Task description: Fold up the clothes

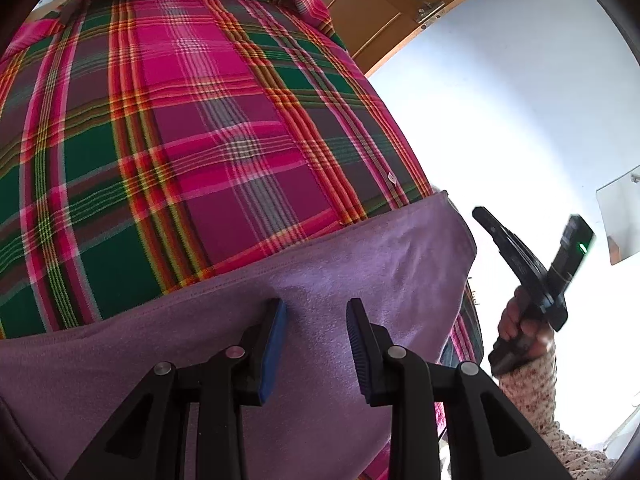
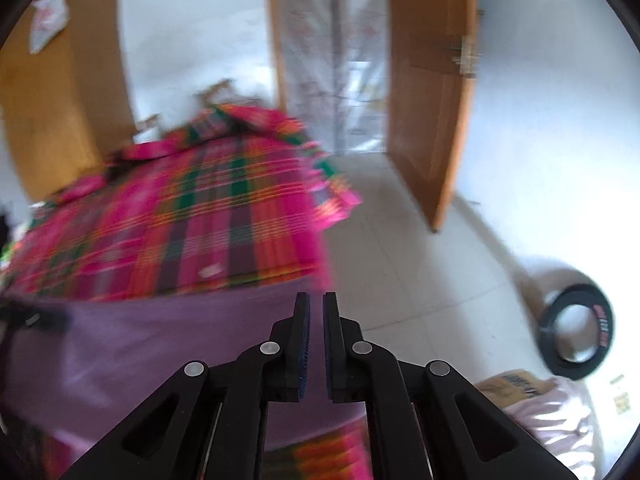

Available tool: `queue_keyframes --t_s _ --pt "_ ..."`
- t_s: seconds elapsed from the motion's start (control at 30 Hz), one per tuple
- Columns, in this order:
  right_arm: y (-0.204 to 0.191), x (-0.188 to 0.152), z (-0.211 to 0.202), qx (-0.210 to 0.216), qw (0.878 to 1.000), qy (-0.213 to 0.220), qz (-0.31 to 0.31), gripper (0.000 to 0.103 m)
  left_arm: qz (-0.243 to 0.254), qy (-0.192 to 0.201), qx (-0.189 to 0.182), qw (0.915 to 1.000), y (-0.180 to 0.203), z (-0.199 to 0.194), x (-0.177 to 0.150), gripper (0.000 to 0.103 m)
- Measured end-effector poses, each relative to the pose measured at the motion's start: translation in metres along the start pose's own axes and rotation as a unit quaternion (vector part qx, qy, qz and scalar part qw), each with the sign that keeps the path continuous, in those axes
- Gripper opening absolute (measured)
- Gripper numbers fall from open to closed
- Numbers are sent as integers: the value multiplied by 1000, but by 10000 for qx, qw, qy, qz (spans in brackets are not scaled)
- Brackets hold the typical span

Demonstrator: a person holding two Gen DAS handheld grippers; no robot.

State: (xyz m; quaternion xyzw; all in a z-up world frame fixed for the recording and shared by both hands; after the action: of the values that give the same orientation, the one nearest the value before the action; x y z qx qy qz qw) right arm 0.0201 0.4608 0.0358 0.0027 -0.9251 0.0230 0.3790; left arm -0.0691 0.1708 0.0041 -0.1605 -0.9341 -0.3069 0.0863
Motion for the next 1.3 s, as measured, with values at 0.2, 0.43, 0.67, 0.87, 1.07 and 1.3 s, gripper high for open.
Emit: queue_keyframes --t_s 0.2,0.43,0.67,0.87,1.07,1.3 --pt "-52 -32 6 -64 9936 -229 -1107 8 110 -34 -8 9999 9 9 1 31" --pt "-14 -43 5 -583 9955 -205 -720 9 164 -27 35 9999 11 14 4 31" --pt "-5 -40 -6 -598 9978 -111 -262 13 495 -135 -14 9987 32 30 18 31" --pt "-33 -44 -13 81 9993 -71 -365 15 928 -441 -100 9947 64 58 30 31" --pt "-44 -46 -3 101 9990 -203 -397 15 1158 -593 -47 9915 87 79 48 31" --pt "-29 -47 2 -205 9996 -190 -57 15 1003 -574 -130 9932 98 100 78 31"
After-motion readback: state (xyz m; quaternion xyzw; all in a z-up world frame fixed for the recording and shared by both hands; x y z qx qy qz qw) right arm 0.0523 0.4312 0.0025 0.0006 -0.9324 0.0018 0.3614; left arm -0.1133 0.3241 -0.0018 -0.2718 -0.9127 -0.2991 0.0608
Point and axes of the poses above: each gripper's, at about its wrist camera, not at the fingertips, and z roughly the way its jaws point, y to its right, x to its top, the point moved 1 cm from there along z, roughly the way its jaws point, and after that the axes turned 3 degrees about -y, right-handed, at the moved point
